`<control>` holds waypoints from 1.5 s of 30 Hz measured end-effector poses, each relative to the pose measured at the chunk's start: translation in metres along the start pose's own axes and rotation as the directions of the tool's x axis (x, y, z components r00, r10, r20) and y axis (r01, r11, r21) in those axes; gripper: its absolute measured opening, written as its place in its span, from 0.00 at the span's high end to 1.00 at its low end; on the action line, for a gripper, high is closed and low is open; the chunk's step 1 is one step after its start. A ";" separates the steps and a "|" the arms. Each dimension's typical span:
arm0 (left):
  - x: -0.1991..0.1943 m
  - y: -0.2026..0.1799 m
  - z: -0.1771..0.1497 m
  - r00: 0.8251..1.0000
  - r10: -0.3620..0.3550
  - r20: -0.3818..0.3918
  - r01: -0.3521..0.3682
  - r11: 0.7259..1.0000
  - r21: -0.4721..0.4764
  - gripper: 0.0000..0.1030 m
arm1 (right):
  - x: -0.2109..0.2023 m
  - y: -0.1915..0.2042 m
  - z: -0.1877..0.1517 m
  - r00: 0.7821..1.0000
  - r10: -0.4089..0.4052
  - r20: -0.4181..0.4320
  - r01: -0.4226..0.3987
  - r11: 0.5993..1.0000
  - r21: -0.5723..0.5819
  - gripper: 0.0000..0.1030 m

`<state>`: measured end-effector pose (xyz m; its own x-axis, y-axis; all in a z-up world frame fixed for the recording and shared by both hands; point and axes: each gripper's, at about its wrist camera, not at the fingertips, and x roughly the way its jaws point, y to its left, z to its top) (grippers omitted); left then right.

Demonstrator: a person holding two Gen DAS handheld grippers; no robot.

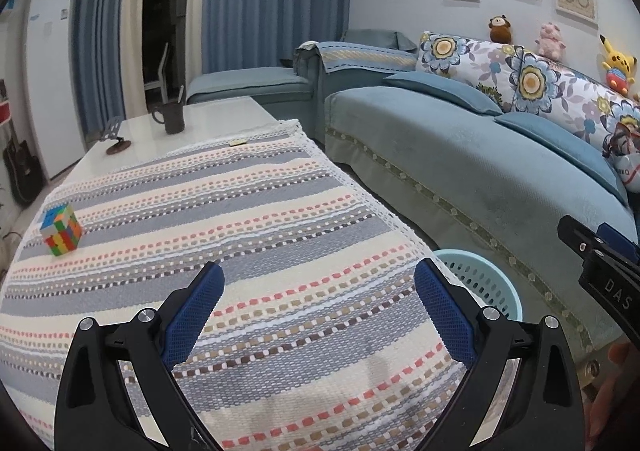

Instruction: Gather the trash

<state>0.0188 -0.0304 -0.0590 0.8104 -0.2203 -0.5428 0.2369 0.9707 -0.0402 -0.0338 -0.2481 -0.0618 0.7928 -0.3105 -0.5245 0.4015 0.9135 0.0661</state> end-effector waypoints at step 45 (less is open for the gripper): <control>0.000 -0.005 -0.002 1.000 0.000 -0.008 0.000 1.000 0.002 0.08 | 0.009 -0.006 -0.001 1.000 0.012 -0.022 -0.012 1.000 0.003 0.30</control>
<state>0.0164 -0.0355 -0.0600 0.8063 -0.2195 -0.5492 0.2381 0.9705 -0.0383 -0.0297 -0.2559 -0.0672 0.7871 -0.2934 -0.5426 0.3933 0.9163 0.0751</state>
